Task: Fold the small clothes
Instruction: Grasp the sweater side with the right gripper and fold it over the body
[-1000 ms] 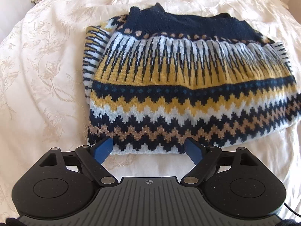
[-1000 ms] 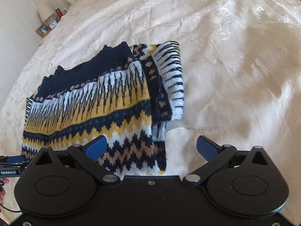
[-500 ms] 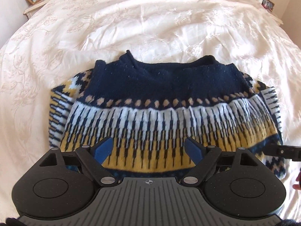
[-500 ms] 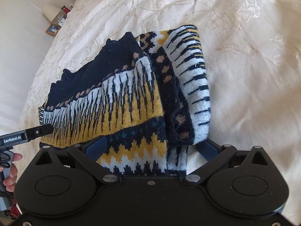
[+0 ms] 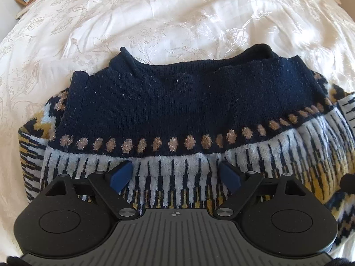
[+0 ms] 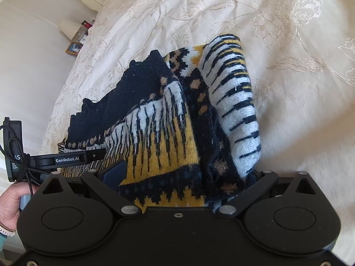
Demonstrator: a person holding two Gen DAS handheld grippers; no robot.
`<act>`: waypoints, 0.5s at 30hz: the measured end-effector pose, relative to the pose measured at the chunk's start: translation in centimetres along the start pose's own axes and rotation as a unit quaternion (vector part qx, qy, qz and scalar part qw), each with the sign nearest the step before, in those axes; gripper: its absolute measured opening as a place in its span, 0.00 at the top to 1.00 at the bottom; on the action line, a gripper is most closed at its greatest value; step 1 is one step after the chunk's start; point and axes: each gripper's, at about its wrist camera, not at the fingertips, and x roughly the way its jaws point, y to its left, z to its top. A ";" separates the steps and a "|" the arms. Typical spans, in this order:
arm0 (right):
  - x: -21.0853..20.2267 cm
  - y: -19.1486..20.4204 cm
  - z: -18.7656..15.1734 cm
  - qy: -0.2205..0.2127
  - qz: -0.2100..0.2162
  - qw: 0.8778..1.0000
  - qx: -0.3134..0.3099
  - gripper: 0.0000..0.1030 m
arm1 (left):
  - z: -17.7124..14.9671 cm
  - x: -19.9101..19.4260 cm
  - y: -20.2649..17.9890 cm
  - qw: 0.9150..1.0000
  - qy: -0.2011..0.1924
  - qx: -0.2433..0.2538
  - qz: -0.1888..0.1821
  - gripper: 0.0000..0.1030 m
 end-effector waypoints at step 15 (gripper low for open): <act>-1.6 3.5 0.9 -0.002 -0.069 0.997 -0.036 0.65 | -0.1 -2.5 2.7 0.998 -0.006 -0.058 -0.023 0.27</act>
